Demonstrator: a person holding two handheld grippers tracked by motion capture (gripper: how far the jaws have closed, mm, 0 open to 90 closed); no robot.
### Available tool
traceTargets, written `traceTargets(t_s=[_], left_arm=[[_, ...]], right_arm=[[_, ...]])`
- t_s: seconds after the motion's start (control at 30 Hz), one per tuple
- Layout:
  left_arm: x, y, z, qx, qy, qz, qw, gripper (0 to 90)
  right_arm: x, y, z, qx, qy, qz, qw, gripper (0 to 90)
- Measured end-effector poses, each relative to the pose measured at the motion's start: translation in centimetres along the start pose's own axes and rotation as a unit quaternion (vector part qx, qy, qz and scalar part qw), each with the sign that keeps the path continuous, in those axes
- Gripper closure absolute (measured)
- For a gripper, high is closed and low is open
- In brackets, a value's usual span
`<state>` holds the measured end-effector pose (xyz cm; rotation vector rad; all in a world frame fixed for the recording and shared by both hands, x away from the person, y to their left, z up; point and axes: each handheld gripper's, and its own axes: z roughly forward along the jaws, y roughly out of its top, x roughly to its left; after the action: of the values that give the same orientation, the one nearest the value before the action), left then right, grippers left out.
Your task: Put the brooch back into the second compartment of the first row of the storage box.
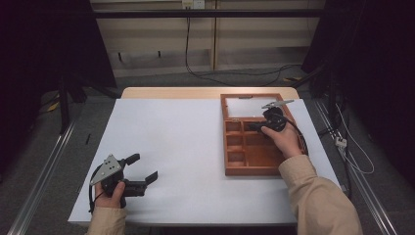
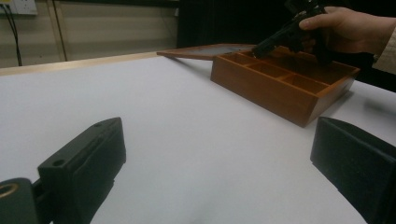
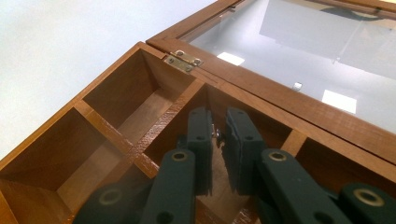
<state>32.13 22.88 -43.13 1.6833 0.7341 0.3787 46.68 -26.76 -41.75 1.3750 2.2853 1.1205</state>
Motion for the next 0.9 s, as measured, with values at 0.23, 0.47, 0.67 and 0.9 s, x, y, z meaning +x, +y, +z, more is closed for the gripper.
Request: traceTargets(t_s=[0.23, 0.47, 0.67, 0.9], left_arm=[[0.00, 0.00, -0.01, 0.000, 0.000, 0.000, 1.0000, 3.0], [0.01, 0.00, -0.03, -0.001, 0.001, -0.001, 1.0000, 3.0], [-0.01, 0.02, -0.03, -0.001, 0.001, 0.000, 1.0000, 3.0], [0.19, -0.13, -0.14, 0.001, 0.002, -0.003, 1.0000, 3.0]], right_arm=[[0.12, 0.03, 0.01, 0.002, 0.001, 0.000, 1.0000, 80.8], [0.06, -0.04, -0.07, 0.005, -0.002, 0.004, 1.0000, 77.7], [0.22, -0.08, -0.28, -0.003, 0.000, -0.001, 1.0000, 74.2], [0.32, -0.14, -0.81, -0.013, -0.003, 0.001, 0.9999, 60.2]])
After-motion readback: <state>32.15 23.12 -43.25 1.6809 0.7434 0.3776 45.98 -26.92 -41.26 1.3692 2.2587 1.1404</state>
